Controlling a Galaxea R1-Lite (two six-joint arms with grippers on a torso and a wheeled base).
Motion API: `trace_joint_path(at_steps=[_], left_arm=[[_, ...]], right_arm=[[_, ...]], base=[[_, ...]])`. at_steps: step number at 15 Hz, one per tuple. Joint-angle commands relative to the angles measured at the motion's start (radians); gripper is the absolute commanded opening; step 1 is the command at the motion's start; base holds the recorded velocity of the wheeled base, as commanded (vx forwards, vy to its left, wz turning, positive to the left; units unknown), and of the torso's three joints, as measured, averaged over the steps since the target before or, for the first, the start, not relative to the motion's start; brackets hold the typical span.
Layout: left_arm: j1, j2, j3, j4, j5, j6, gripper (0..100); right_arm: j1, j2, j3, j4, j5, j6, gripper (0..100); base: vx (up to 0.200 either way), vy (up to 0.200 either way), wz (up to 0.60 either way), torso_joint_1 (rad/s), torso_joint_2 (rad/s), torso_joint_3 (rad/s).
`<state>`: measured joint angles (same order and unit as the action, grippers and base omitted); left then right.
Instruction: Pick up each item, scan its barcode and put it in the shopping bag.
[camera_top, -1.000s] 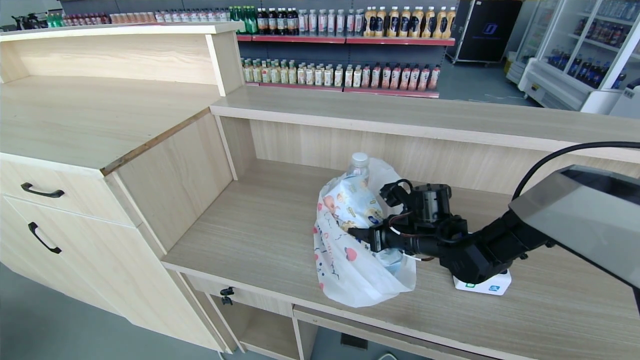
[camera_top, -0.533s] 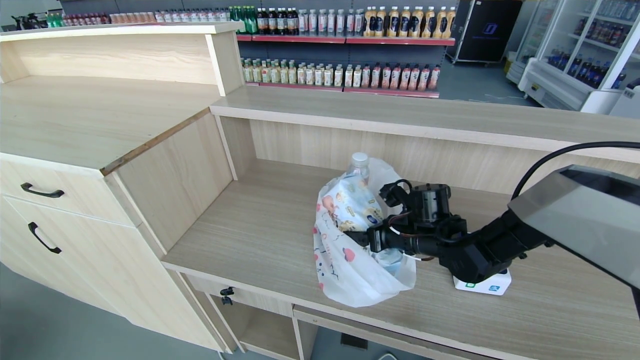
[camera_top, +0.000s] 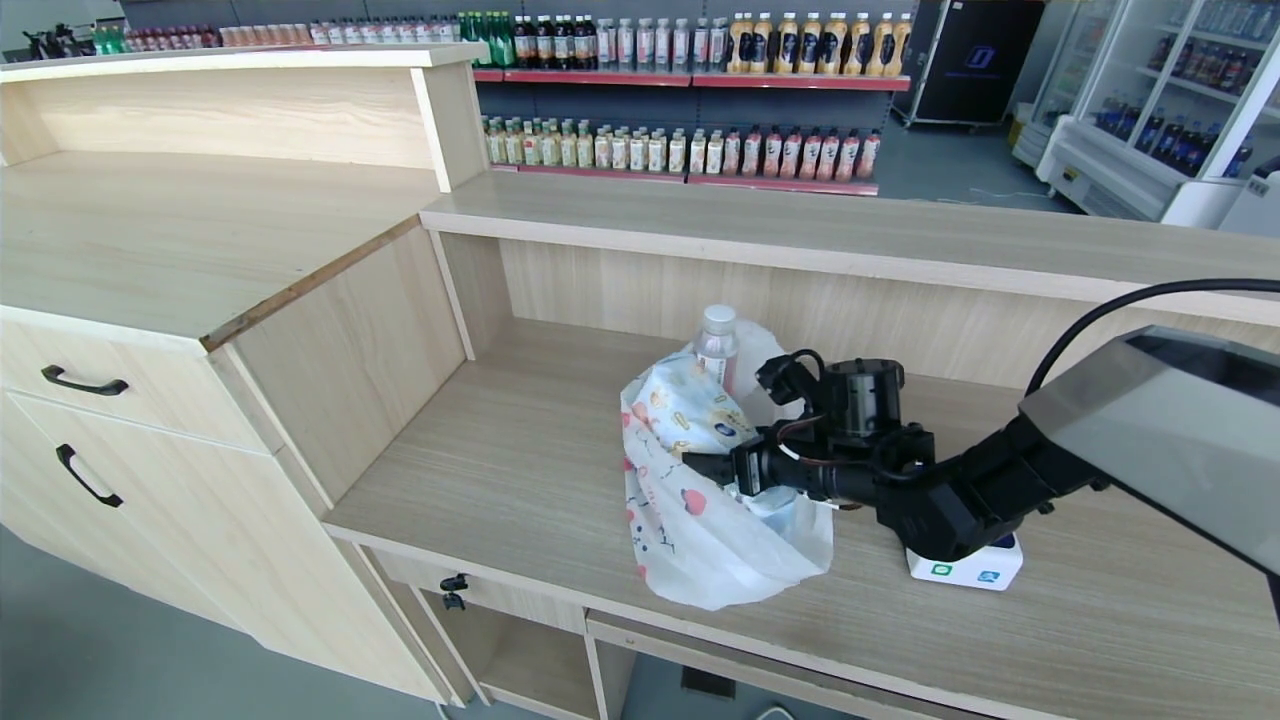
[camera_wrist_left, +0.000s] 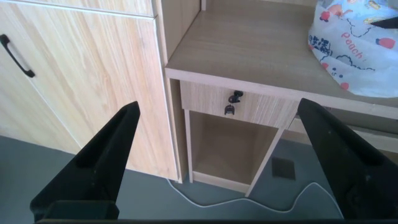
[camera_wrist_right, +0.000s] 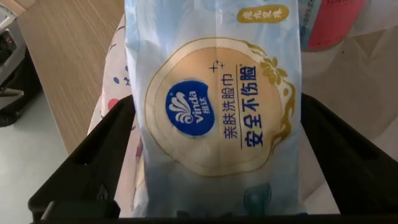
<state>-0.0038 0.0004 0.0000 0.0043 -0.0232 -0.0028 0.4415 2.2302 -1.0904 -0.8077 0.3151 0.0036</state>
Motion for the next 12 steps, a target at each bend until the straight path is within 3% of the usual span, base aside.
trace_joint_path(at_steps=[1, 8, 12], left_arm=[[0.001, 0.001, 0.0, 0.0, 0.0, 0.0, 100], [-0.001, 0.001, 0.0, 0.0, 0.0, 0.0, 100], [-0.001, 0.001, 0.0, 0.0, 0.0, 0.0, 100]], right_arm=[[0.008, -0.015, -0.002, -0.015, 0.001, -0.016, 100], [0.008, -0.026, -0.005, -0.047, 0.001, -0.073, 100], [-0.006, -0.155, 0.011, -0.036, -0.034, -0.096, 100]], base=[[0.0, 0.0, 0.0, 0.0, 0.0, 0.0], [0.0, 0.0, 0.0, 0.0, 0.0, 0.0], [0.0, 0.0, 0.0, 0.0, 0.0, 0.0]])
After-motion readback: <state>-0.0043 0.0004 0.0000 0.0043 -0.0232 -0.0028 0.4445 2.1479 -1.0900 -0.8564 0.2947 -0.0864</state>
